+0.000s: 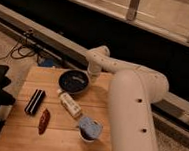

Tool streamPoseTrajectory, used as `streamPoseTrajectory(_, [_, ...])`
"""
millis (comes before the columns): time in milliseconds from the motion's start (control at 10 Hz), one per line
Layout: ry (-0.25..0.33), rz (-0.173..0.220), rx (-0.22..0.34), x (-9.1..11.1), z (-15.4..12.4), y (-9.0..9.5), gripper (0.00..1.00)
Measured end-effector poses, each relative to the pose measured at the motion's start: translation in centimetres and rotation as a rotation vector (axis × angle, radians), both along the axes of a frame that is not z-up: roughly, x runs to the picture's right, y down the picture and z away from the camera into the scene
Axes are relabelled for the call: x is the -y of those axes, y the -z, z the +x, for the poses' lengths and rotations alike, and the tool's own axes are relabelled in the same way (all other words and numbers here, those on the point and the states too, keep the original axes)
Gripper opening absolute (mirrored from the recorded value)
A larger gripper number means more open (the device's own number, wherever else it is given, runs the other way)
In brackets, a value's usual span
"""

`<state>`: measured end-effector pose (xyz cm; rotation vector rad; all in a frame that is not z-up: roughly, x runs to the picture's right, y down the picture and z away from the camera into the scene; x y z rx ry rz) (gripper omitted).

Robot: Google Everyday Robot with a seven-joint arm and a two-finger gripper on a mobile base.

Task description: Push the ceramic bowl across the table

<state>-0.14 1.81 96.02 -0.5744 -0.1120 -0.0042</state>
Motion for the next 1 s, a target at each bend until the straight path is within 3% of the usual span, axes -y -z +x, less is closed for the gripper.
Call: streamPoseTrajectory(1000, [0.042, 0.010, 0.003, 0.82, -0.75, 0.81, 0.15])
